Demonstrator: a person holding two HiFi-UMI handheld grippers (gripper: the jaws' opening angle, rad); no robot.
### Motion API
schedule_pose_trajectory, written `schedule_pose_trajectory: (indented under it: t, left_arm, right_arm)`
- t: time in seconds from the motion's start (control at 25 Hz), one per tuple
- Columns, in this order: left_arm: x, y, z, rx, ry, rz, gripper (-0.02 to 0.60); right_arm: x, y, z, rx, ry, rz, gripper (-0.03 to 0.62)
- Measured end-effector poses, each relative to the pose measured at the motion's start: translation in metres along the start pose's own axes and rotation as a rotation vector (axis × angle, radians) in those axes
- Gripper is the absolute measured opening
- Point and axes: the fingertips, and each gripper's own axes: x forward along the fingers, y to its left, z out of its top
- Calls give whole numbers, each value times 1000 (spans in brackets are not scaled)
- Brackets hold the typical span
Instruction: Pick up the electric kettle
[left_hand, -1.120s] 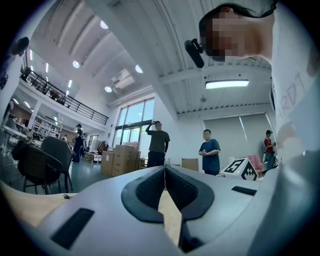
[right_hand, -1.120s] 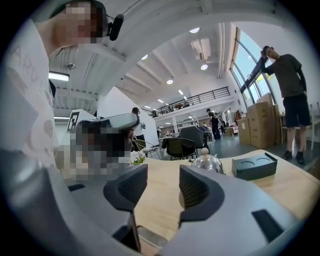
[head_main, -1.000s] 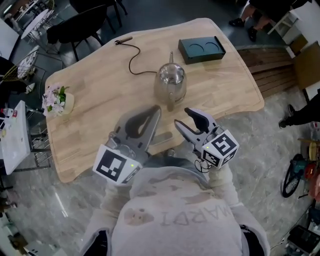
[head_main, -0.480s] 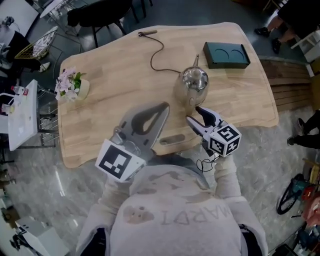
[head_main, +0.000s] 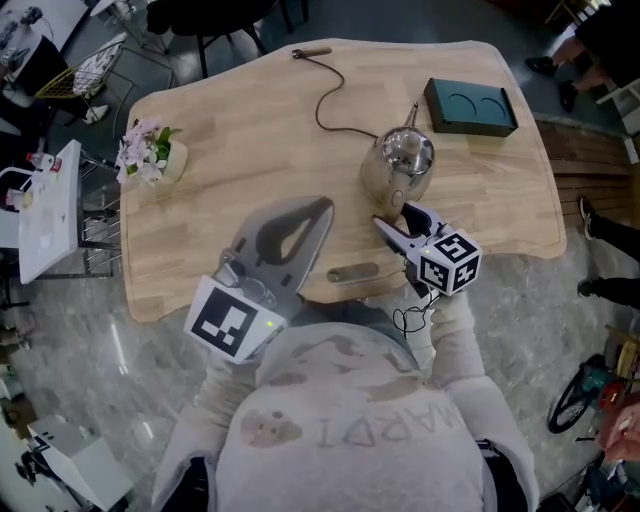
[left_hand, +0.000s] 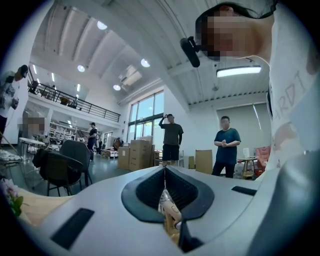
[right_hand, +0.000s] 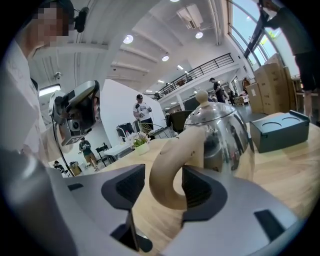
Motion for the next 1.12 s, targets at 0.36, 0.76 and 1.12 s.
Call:
schedule_pose_trajectory:
  t: [0.36,0.76,1.12]
  left_arm:
    - [2,7,-4,-7,19,1,14]
    - [11,6,-6,-26,30,-17,14]
    - [4,14,-1,-5,-4,-9,14]
  right_arm:
    - [22,6,-4,-11,26,42,212]
    - [41,14,-6,-40,58,94,212]
    - [55,13,-2,-41,40,52,151]
